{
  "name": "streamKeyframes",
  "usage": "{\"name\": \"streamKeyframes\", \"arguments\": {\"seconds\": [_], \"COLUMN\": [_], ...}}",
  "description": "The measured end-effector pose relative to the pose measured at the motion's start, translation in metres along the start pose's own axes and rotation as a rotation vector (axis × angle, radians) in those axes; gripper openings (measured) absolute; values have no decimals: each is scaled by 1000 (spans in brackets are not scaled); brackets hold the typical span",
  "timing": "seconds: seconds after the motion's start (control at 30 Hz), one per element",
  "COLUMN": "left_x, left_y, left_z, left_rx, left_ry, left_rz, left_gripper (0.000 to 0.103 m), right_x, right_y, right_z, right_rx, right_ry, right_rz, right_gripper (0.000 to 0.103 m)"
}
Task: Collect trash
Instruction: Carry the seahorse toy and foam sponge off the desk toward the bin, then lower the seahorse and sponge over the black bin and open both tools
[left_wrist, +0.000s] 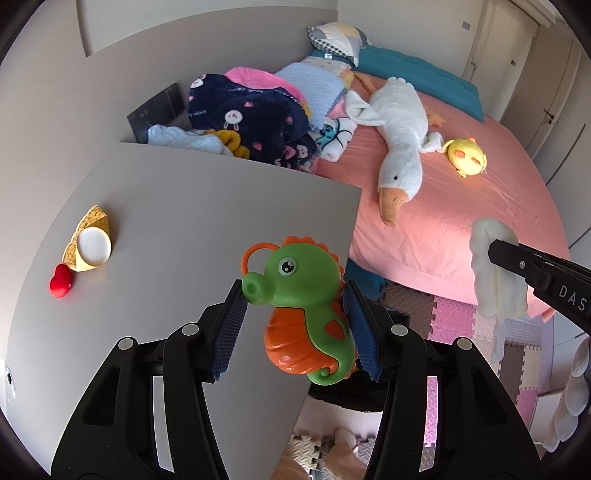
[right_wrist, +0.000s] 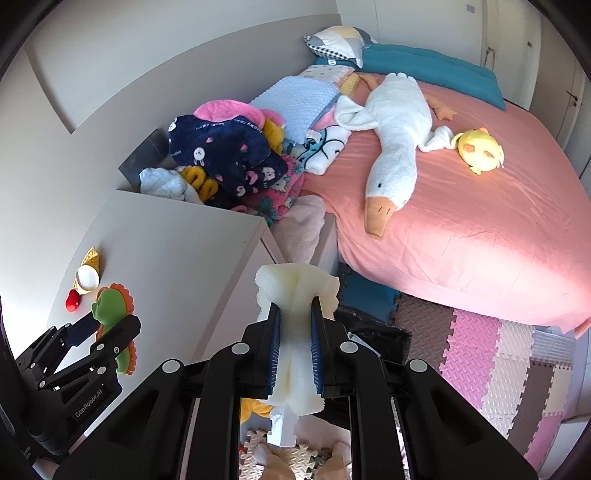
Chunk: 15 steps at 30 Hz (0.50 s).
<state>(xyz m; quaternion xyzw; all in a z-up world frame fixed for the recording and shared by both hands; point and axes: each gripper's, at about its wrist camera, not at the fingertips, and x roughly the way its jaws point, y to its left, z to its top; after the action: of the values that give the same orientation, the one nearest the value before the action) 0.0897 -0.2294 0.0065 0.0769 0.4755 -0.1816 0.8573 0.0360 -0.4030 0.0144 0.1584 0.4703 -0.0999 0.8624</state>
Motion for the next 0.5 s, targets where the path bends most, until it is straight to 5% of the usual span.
{"name": "streamKeyframes", "arguments": {"seconds": [0.5], "left_x": [14], "left_y": [-78], "left_z": [1], "left_rx": [165], "left_ry": [33], "left_rz": [-56], "left_gripper": [53], "right_x": [-11], "right_y": [-63], "right_z": [0], "right_rx": [83], "right_ry": [-7], "right_rz": [-36], "right_gripper": [16]}}
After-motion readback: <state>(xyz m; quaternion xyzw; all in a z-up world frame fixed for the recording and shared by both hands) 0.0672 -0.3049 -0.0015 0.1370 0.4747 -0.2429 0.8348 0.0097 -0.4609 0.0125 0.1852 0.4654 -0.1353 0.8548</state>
